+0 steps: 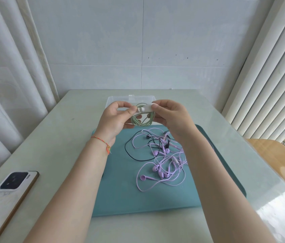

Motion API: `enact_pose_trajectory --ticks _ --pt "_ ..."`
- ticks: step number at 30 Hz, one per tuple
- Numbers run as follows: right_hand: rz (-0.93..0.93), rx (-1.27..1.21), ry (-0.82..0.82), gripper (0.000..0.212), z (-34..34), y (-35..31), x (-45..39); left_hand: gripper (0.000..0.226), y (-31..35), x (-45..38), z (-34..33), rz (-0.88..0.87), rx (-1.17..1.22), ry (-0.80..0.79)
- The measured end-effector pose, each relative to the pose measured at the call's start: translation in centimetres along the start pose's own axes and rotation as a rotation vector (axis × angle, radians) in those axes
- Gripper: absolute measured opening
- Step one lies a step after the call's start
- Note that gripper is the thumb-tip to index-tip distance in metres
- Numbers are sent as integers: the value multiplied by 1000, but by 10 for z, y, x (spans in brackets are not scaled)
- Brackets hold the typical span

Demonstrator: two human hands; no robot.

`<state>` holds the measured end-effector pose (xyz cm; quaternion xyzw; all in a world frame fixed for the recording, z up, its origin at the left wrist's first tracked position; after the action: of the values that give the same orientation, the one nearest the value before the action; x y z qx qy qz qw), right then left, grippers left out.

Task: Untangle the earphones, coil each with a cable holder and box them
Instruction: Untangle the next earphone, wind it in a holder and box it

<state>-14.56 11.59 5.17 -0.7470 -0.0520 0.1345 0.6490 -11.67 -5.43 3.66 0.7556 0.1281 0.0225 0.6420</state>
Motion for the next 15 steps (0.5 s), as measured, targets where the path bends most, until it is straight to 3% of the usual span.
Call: enact_pose_trajectory --ticks 5,15 --pt "-37 65 -22 11 5 3 -2 29 0 -3 2 -27 -89 -16" --pt "-70 484 -98 18 18 -2 -6 27 19 -6 -9 10 -221 -100"
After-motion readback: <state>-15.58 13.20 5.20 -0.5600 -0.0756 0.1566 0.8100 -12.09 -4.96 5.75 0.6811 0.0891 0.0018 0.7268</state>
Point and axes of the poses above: each hand's wrist, its own x-axis away from the middle knuckle, its own z-axis out of the back of the hand, y = z × x, the point moved 6 cm from there along -x, towards the middle knuckle, and after that the axes turned 3 degrees about x, right-handed, at the moved point
